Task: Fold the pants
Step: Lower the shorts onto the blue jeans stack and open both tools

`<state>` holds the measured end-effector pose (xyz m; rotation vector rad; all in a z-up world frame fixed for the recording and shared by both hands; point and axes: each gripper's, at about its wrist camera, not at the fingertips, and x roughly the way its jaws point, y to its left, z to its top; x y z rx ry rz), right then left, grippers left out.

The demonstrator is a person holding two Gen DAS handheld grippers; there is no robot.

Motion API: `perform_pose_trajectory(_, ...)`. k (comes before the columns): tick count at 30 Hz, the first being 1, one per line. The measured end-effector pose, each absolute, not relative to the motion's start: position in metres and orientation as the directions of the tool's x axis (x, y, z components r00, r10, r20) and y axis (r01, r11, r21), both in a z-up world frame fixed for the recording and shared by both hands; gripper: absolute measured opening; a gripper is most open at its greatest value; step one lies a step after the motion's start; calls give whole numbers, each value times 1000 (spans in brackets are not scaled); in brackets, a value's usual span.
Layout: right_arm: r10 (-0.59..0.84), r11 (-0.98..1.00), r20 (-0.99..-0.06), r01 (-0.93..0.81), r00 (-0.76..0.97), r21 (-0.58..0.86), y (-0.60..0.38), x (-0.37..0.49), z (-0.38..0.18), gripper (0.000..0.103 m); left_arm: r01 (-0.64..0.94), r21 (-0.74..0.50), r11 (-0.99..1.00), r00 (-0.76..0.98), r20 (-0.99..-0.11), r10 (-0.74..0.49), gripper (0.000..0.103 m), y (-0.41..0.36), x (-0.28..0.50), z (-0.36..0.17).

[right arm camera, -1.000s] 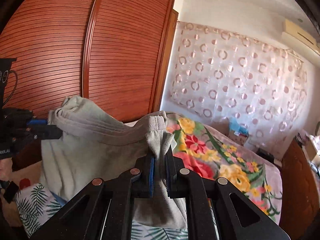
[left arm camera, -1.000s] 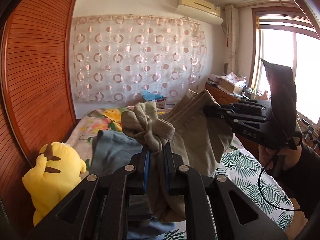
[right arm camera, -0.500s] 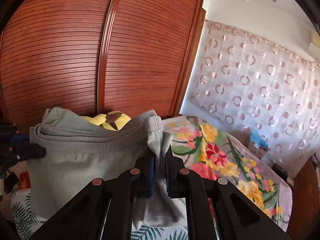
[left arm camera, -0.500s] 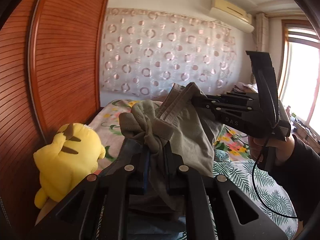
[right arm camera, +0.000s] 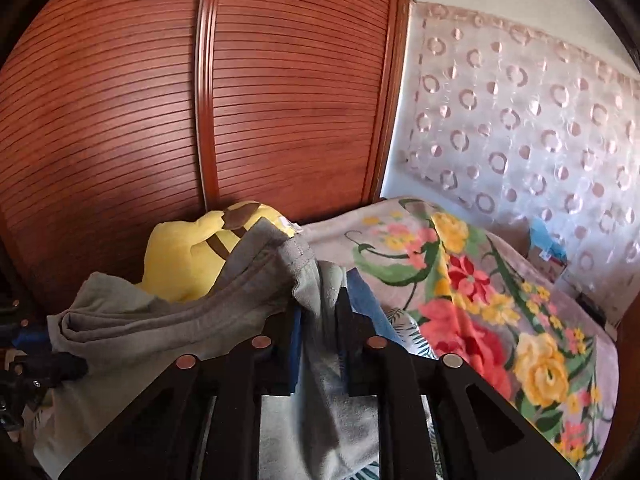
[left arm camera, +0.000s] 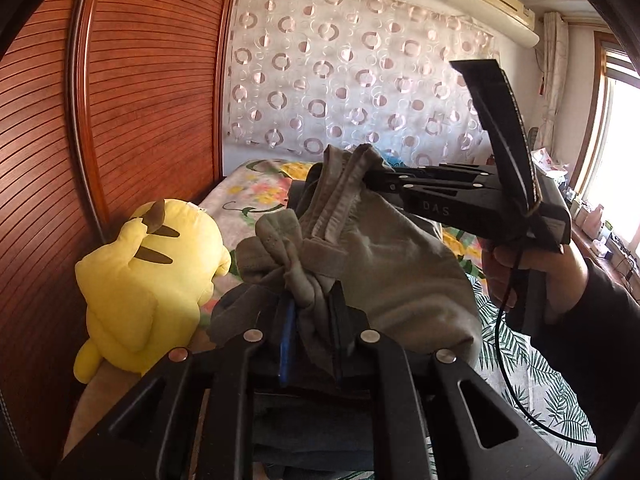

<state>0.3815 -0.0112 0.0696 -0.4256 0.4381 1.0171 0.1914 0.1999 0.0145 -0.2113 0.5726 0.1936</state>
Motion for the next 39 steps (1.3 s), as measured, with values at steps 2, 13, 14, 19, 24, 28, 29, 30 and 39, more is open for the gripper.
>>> perform_pose_trajectory(2,720,470,-520,-874,461,-123,-22,381,78,26,-239,-146,960,824,-553,121,17,200,190,18)
perform_pose_trajectory(13,769,459,-481,-887,421,-42,-85,355,88,29,-214,-105,971,862,-489,137,47,191,183,40)
perform_pose_trajectory(14,765,455,-492,-890,414,-42,-86,355,85,29,-208,-100,973,860,-492,134,47,190,186,39)
perform_pose_trajectory(19,746,475,-521,-880,415,-21,-72,376,80,29,-184,-79,980,810,-576,106,47,187,204,11)
perform_pose_trajectory(24,718,502,-563,-865,410,9,-45,401,72,29,-184,-90,979,783,-615,91,47,189,209,-11)
perform_pose_trajectory(28,706,514,-589,-856,392,46,-32,416,60,29,-179,-81,981,782,-617,91,47,184,210,-17)
perform_pose_trajectory(29,707,515,-589,-855,392,50,-32,416,59,29,-178,-82,981,782,-617,90,47,184,210,-17)
perform_pose_trajectory(30,709,517,-586,-855,393,51,-31,417,58,29,-178,-86,980,783,-616,88,47,185,210,-17)
perform_pose_trajectory(39,719,529,-556,-848,417,47,-59,379,67,29,-184,-57,981,779,-617,110,47,181,208,-7)
